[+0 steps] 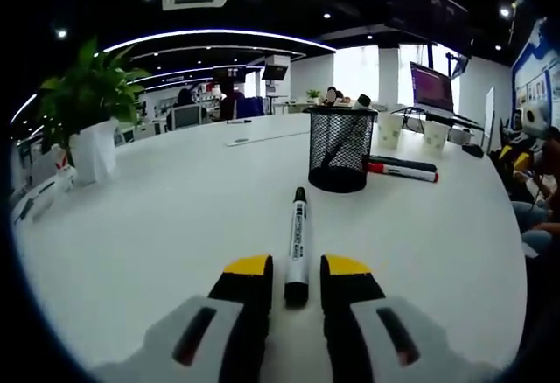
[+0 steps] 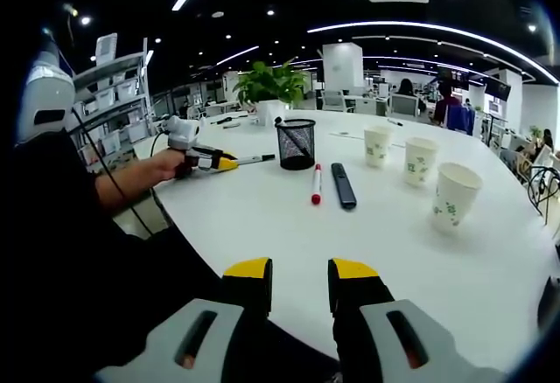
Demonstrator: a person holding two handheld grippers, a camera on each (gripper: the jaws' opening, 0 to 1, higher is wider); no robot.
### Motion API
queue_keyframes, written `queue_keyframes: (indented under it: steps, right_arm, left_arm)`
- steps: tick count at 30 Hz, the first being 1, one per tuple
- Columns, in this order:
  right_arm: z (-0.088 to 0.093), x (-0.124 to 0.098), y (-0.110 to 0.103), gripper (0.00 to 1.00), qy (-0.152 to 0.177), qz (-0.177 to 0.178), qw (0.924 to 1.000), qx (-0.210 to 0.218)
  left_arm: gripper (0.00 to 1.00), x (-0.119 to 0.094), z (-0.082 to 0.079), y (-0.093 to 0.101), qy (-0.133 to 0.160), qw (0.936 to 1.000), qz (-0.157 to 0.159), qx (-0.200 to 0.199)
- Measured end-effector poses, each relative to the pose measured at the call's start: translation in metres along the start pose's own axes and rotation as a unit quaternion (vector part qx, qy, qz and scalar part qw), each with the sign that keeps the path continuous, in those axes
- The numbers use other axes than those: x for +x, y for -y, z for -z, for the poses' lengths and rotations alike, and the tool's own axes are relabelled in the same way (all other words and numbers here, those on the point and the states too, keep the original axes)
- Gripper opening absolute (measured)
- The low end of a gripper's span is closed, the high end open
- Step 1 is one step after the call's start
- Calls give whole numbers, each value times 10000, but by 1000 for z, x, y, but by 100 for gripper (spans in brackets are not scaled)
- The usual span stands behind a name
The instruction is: Place the scattered laser pointers and whiteboard markers into the pen holder and stack the scattered paper cups together
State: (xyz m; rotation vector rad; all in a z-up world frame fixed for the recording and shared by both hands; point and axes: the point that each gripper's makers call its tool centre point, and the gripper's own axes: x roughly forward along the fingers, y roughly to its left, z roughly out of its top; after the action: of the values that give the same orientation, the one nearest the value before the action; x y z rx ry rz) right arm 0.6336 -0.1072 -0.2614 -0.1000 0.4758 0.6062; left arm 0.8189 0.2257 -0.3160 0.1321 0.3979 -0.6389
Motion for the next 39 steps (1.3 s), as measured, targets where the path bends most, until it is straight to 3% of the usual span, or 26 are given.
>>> queue_keyframes:
  steps: [8,39]
  right_arm:
    - [-3,-1,1,28,21,13,10000,-21]
    - [3,-2,-2,28,19,4,10000,35]
  left_arm:
    - [13,-1,0,1,20,10000,27,-18]
    - [12,-3,-3,-4,131,9987,236,-441]
